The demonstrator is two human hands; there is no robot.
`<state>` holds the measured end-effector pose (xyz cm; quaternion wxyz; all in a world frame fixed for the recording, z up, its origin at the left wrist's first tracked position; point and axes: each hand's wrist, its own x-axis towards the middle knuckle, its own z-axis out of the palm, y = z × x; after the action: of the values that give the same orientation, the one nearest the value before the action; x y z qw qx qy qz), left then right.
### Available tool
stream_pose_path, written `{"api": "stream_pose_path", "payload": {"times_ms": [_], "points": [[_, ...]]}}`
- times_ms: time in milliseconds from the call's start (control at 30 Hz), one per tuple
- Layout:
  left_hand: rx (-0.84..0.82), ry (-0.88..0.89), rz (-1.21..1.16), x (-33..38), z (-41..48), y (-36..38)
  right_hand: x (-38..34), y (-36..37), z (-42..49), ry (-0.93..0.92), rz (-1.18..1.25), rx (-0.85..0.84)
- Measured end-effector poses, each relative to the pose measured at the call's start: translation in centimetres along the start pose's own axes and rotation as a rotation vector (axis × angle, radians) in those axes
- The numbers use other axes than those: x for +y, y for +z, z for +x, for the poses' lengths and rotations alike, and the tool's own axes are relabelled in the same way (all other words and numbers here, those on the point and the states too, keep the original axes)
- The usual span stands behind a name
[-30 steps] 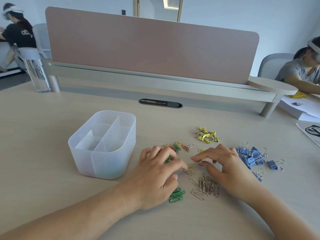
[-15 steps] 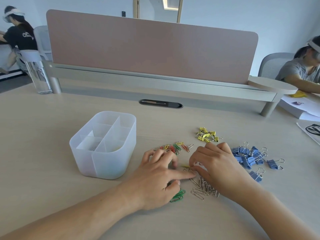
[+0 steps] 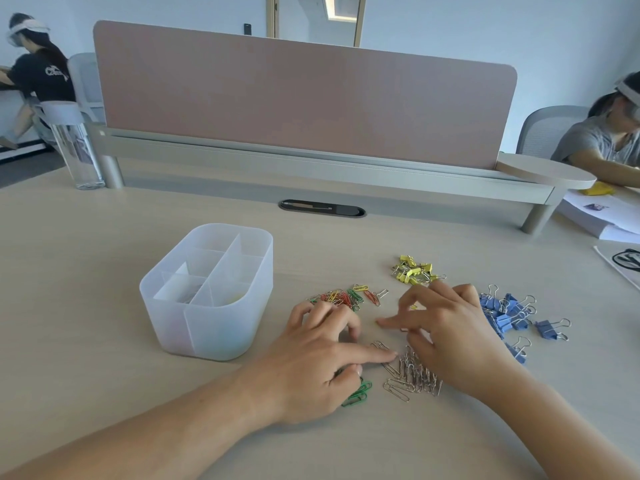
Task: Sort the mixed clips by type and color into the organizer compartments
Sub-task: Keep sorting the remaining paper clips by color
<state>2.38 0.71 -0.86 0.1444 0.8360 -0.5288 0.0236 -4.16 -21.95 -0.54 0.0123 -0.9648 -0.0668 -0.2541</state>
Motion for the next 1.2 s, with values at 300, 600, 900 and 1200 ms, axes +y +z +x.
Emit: {"api": "stream_pose_path", "payload": {"times_ms": [300, 600, 900, 1200], "points": [[0.007, 0.051, -0.071, -0.3, -0.1, 0.0, 1.7, -0.2, -0.4, 0.178, 0.083, 0.003], [-0.047, 0.063, -0.048, -0.2, 0.0, 0.3, 1.9, 0.1, -0.3, 0.314, 0.103, -0.077], [0.147, -0.181, -0.052, -0.2, 0.4, 0.6, -1.2, 0.4, 0.2, 0.171, 0.047, -0.33], [0.216, -0.322, -0.028, -0.6, 0.6, 0.8, -1.2, -0.4, 0.5, 0.216, 0.147, -0.257]]}}
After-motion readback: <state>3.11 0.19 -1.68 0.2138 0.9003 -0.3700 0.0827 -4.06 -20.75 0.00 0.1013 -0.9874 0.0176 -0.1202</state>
